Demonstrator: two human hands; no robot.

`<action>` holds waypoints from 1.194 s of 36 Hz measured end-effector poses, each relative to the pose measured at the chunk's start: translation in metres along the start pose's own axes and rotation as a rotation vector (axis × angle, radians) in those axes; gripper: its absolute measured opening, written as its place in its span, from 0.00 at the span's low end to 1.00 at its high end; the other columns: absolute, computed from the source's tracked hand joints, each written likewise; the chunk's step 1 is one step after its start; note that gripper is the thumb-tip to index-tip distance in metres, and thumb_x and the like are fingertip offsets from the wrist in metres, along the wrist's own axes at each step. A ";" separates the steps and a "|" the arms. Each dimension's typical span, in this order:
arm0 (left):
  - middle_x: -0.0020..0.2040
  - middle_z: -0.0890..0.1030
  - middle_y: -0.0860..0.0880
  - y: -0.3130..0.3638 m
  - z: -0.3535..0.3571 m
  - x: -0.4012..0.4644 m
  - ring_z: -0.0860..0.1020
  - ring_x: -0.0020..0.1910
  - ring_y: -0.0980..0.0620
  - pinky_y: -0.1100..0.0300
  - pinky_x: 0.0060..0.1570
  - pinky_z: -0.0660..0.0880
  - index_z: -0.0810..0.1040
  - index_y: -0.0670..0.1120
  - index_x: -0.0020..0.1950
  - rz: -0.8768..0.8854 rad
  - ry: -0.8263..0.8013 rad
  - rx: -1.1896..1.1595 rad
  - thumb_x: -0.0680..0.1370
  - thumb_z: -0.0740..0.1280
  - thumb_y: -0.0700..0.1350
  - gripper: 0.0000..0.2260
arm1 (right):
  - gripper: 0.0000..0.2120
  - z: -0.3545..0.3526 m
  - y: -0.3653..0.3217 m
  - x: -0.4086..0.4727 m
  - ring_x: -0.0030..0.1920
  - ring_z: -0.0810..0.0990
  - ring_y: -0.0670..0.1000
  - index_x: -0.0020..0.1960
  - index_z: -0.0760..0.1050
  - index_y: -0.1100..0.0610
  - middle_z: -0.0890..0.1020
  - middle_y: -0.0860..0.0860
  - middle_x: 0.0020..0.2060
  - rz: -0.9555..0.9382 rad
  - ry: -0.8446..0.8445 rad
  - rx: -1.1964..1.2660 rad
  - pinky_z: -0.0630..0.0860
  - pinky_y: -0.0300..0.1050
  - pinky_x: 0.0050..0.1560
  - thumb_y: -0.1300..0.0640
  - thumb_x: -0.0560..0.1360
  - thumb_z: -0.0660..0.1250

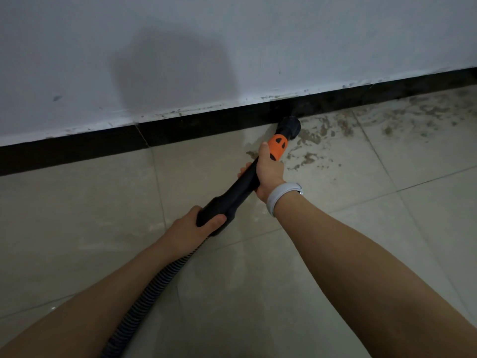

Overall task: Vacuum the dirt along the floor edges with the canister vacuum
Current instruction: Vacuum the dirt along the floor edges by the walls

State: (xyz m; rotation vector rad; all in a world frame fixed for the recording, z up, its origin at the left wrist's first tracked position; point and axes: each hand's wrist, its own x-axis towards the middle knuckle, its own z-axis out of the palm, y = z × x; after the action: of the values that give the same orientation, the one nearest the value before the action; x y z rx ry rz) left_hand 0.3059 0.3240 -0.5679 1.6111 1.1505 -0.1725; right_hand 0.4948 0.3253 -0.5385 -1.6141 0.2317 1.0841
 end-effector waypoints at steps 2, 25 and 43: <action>0.50 0.77 0.51 0.004 0.004 0.005 0.74 0.42 0.61 0.67 0.35 0.67 0.68 0.50 0.60 0.007 -0.007 0.026 0.73 0.58 0.66 0.24 | 0.16 -0.005 -0.004 0.004 0.31 0.76 0.54 0.52 0.65 0.59 0.75 0.56 0.36 0.002 0.013 -0.001 0.79 0.49 0.36 0.47 0.80 0.62; 0.56 0.75 0.50 0.060 0.031 0.056 0.75 0.49 0.55 0.65 0.37 0.67 0.68 0.48 0.65 0.045 -0.069 -0.010 0.70 0.59 0.71 0.33 | 0.26 -0.050 -0.052 0.053 0.32 0.77 0.54 0.66 0.64 0.59 0.76 0.56 0.37 0.010 0.060 0.093 0.78 0.49 0.34 0.43 0.77 0.65; 0.39 0.80 0.51 -0.032 -0.031 -0.047 0.79 0.37 0.51 0.55 0.38 0.76 0.73 0.51 0.47 0.130 0.248 0.086 0.59 0.53 0.78 0.34 | 0.14 0.020 0.021 -0.058 0.28 0.75 0.53 0.46 0.67 0.59 0.74 0.56 0.32 0.004 -0.015 0.171 0.78 0.49 0.33 0.48 0.79 0.63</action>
State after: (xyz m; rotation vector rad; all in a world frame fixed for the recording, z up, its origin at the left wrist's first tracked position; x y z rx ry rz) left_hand 0.2444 0.3201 -0.5473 1.8146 1.2337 0.0655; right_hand 0.4387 0.3126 -0.5088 -1.4527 0.3099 1.0501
